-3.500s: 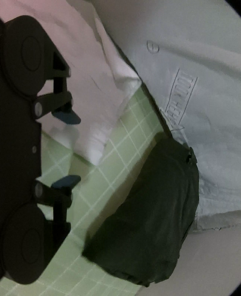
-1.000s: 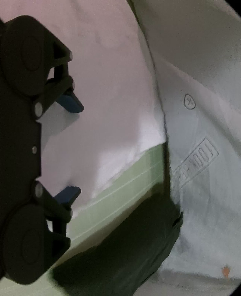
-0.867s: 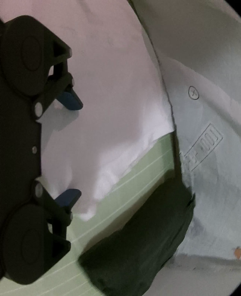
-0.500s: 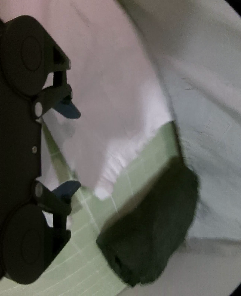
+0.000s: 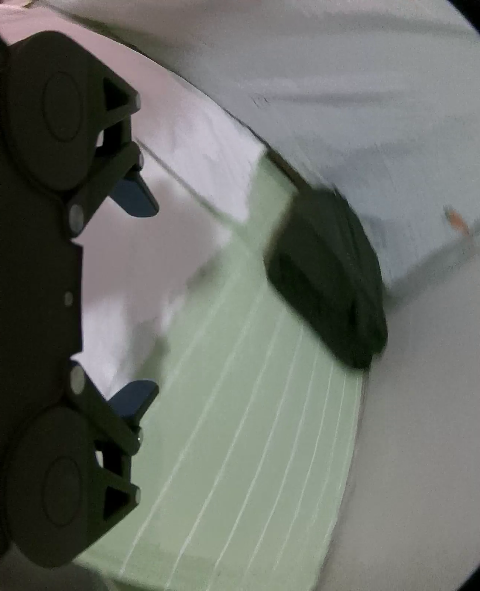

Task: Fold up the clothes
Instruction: 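Sweep the open right tool along the shirt hem to flatten it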

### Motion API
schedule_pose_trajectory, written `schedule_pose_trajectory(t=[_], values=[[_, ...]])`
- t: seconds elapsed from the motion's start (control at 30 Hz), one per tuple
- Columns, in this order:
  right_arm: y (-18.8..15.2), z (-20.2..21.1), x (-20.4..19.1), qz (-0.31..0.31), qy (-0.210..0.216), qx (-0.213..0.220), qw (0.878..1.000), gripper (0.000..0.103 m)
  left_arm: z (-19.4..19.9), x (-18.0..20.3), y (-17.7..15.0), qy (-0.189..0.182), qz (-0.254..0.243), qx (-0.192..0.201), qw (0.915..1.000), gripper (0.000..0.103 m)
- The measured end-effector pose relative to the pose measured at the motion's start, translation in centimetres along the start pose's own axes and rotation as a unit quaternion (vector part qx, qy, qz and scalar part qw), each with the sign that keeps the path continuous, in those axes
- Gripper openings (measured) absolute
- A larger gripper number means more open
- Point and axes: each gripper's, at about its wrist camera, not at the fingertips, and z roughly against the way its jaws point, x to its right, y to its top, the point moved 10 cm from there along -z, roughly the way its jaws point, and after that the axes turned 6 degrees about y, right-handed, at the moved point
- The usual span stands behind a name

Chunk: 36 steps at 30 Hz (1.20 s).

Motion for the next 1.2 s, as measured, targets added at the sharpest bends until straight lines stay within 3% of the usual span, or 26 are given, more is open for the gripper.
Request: schedule_pose_trajectory(t=[0.37, 0.67, 0.83, 1.03, 1.2], values=[[-2.6, 3.5, 7.3, -0.084, 0.001, -0.007, 0.996, 0.096, 2.1, 1.5, -5.7, -0.006, -0.008, -0.022, 0.9997, 0.103], [-3.9, 4.7, 8.0, -0.075, 0.031, -0.027, 0.996, 0.097, 2.8, 3.0, -7.6, -0.01, -0.018, -0.029, 0.9994, 0.103], [-5.0, 5.5, 7.7, -0.105, 0.061, -0.036, 0.992, 0.099, 2.9, 3.5, -8.2, -0.017, -0.018, -0.033, 0.9991, 0.103], [-6.5, 5.9, 6.8, -0.158, 0.096, -0.052, 0.981, 0.099, 2.8, 3.5, -8.2, -0.024, -0.019, -0.036, 0.9989, 0.103], [-8.4, 5.9, 5.8, -0.232, 0.148, -0.07, 0.959, 0.099, 2.9, 2.8, -7.5, -0.037, -0.02, -0.029, 0.9987, 0.103]])
